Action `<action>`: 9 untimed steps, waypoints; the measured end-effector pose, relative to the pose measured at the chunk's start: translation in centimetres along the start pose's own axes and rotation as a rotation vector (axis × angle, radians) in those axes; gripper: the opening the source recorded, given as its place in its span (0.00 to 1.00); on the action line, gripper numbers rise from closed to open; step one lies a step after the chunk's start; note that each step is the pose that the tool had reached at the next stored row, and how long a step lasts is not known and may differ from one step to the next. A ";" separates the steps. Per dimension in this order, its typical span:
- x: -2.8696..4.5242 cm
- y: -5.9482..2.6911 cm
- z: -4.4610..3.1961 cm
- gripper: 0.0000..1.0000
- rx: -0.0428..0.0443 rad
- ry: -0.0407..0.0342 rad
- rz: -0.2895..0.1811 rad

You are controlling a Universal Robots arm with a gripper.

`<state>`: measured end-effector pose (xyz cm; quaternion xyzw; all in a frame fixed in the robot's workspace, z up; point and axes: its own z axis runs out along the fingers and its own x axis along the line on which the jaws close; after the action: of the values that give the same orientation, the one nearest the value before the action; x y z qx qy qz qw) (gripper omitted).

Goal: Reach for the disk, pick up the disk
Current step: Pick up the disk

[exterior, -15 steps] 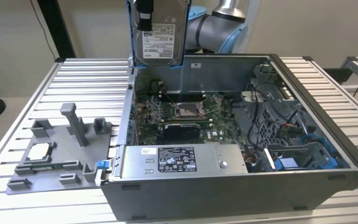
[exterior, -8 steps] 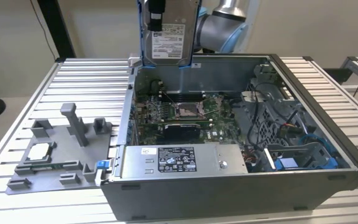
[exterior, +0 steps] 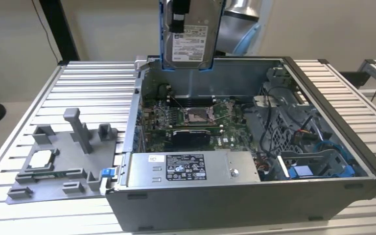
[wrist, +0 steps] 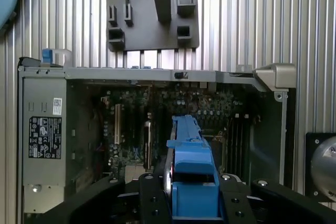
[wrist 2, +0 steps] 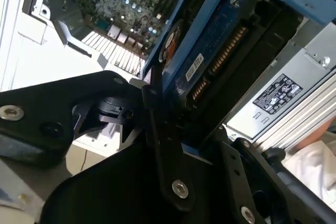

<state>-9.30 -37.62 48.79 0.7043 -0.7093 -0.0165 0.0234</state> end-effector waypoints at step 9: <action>0.08 -2.58 -0.15 0.00 -0.0005 0.0000 0.000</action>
<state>-6.71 -37.72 48.79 0.7042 -0.7094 -0.0167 0.0236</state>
